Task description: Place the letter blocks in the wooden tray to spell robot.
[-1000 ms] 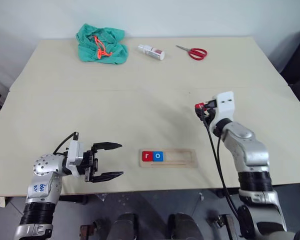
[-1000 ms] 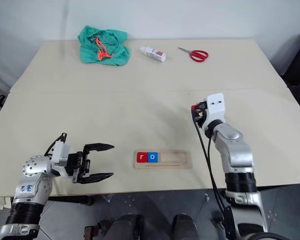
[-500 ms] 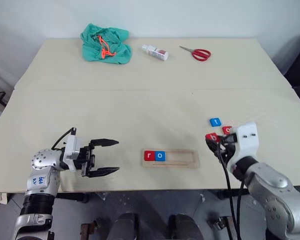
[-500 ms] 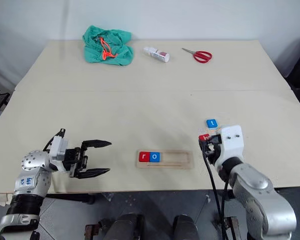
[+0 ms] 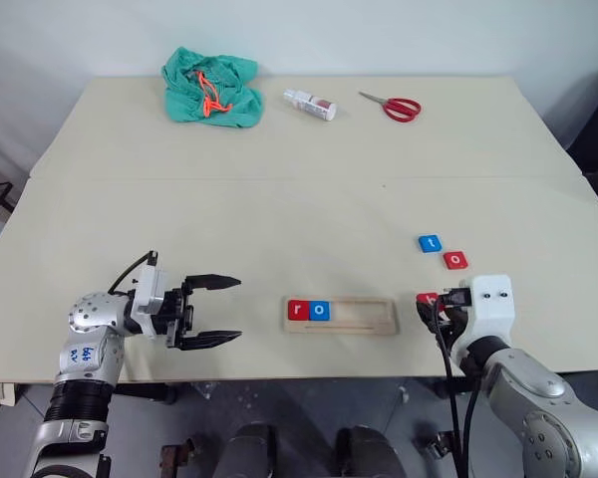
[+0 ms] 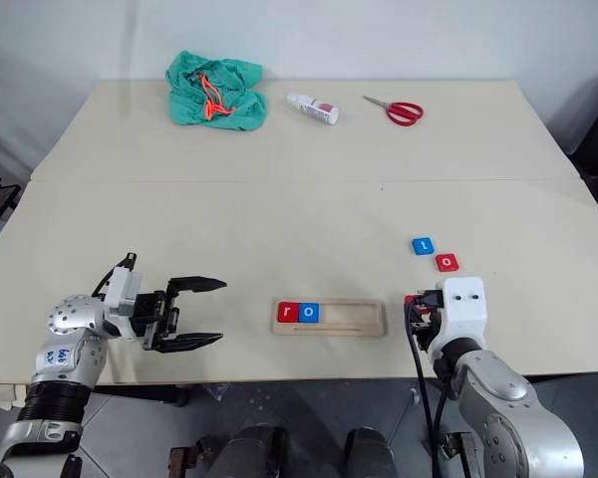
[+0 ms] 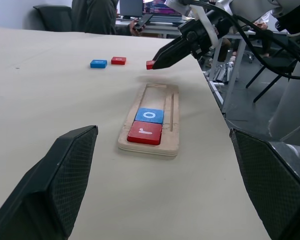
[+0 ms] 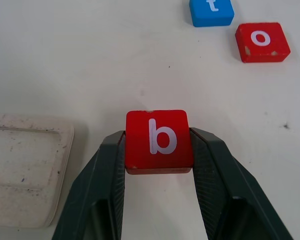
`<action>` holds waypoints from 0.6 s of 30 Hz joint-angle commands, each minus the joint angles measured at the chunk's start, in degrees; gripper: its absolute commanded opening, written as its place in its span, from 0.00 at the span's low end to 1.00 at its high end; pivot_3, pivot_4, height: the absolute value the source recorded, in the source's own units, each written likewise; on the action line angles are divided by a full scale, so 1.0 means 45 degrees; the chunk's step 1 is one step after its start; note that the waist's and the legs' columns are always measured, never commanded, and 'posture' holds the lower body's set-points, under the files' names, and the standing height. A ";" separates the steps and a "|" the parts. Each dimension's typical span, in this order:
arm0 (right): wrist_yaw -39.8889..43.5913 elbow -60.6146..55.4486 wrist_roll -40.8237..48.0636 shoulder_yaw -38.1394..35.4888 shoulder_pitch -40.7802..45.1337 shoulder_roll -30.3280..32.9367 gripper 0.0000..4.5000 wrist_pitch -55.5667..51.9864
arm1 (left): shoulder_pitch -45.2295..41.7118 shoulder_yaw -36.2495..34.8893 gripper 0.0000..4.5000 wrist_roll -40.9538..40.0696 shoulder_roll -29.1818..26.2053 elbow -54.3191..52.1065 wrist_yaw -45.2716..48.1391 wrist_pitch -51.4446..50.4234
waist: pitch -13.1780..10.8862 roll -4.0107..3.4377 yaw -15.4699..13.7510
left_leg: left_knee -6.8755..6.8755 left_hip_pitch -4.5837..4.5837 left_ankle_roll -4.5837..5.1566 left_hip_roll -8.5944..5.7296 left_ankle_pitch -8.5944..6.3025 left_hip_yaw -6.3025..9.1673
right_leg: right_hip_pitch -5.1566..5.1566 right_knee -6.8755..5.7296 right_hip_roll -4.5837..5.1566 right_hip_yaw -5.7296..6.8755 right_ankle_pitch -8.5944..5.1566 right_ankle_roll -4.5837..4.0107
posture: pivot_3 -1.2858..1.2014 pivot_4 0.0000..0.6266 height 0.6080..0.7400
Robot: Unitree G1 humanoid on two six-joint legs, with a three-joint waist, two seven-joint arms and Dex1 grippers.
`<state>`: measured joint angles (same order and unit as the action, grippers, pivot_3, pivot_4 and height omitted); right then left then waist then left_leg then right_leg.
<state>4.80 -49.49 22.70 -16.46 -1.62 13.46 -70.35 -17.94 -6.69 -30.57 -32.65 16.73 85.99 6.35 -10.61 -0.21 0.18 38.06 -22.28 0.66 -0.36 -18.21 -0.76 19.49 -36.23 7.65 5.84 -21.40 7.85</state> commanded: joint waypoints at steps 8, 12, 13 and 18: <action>0.0204 -0.0543 0.0301 -0.0372 0.0020 -0.0275 0.94 0.0379 | -0.0248 -0.0003 1.00 -0.0333 -0.0165 -0.0082 0.0929 0.0096 | 0.0000 0.0000 -0.0005 | 0.0000 0.0000 0.0000 0.0000 0.0000 0.0001 | 0.0000 -0.0003 0.0000 0.0000 0.0000 0.0000 | 0.52 0.24 1.00; 0.1150 -0.0519 0.0807 -0.0615 0.0052 0.0393 0.99 0.0666 | -0.0313 0.0055 1.00 -0.0321 -0.0106 -0.0006 0.0927 0.0111 | 0.0000 0.0000 -0.0003 | 0.0000 0.0001 0.0000 0.0000 0.0000 -0.0001 | 0.0000 -0.0003 0.0000 -0.0001 0.0000 0.0000 | 0.52 0.24 1.00; 0.1307 -0.0500 0.0885 -0.0629 0.0040 0.0525 0.99 0.0738 | -0.0317 0.0062 1.00 -0.0326 -0.0105 0.0010 0.0930 0.0120 | 0.0000 0.0000 -0.0004 | 0.0000 0.0000 0.0000 -0.0001 0.0000 -0.0002 | -0.0001 -0.0001 0.0000 -0.0002 0.0000 0.0000 | 0.52 0.24 1.00; 0.6299 0.1497 0.1315 -0.1025 -0.0549 0.5275 0.99 0.3310 | -0.0447 0.0220 1.00 -0.0272 0.0047 0.0156 0.0893 0.0212 | 0.0001 0.0005 -0.0053 | 0.0007 0.0000 0.0014 -0.0012 0.0000 -0.0008 | -0.0031 0.0038 0.0003 -0.0002 0.0000 0.0001 | 0.52 0.24 1.00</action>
<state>27.16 -44.28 28.28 -19.72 -3.24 34.97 -59.86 -19.67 -5.69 -30.58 -32.53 17.49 86.00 6.51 -10.60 -0.19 -0.06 38.09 -22.27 0.73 -0.41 -18.21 -0.80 19.33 -36.02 7.66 5.83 -21.40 7.85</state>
